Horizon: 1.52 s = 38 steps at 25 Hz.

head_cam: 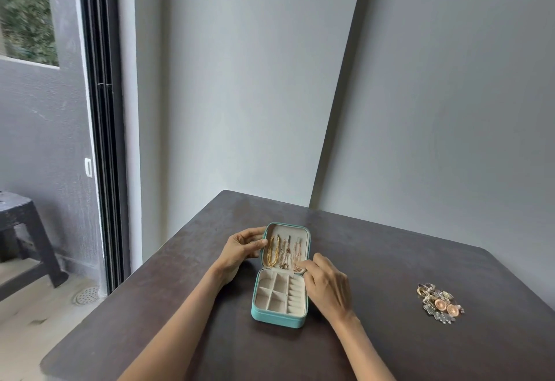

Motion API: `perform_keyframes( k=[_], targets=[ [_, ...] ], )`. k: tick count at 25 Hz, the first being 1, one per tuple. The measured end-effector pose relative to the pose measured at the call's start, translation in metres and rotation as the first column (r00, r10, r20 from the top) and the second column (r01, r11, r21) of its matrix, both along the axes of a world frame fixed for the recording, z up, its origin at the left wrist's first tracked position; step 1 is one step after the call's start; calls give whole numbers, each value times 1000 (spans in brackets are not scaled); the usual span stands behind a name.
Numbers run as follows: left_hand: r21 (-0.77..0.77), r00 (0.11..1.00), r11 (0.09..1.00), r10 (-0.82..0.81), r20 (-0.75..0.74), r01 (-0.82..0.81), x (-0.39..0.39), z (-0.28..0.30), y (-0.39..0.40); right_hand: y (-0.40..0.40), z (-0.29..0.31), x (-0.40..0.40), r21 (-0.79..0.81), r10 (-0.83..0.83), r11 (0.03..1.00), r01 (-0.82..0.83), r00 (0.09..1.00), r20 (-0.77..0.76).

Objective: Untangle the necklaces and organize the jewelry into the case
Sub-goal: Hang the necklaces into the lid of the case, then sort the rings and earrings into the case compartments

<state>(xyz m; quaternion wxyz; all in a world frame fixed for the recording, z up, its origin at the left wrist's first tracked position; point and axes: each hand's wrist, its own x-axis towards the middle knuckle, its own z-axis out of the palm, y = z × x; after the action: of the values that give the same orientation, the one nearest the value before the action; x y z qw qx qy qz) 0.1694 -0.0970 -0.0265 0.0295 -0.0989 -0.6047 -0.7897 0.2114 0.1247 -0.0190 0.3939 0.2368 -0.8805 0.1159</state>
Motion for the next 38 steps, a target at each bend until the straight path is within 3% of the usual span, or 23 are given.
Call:
perform_keyframes(
  k=[12, 16, 18, 20, 23, 28, 33, 36, 38],
  targets=[
    [-33, 999, 998, 50, 6, -50, -1, -1, 1, 1, -5, -2, 31, 1, 1000, -2, 1000, 22],
    [-84, 997, 993, 79, 3, -78, 1, 2, 3, 4, -7, -3, -34, -9, 999, 12, 997, 79],
    [-105, 994, 988, 109, -6, -109, 3, 2, 4, 6, -8, -7, -140, -3, 990, 26, 987, 161],
    [-109, 990, 984, 142, -5, -142, 3, 2, 6, 8, -10, -12, -280, 18, 956, 86, 937, 349],
    [-122, 978, 971, 208, 29, -203, 4, 4, 9, 8, -7, -17, -476, 196, 862, 173, 752, 629],
    [-119, 963, 960, 262, 63, -253, 9, 8, 13, 7, -6, -12, -524, 288, 832, 185, 662, 692],
    [-179, 955, 946, 287, 75, -271, 11, 14, 13, 8, -7, -11, -626, 334, 749, 218, 691, 641],
    [-362, 923, 851, 375, -86, -380, -3, 41, 23, 14, -3, -6, -747, 340, 616, 249, 772, 537],
    [-489, 927, 788, 306, -216, -374, -17, 71, 50, 24, 4, -6, -727, 225, 624, 287, 825, 518]
  ],
)
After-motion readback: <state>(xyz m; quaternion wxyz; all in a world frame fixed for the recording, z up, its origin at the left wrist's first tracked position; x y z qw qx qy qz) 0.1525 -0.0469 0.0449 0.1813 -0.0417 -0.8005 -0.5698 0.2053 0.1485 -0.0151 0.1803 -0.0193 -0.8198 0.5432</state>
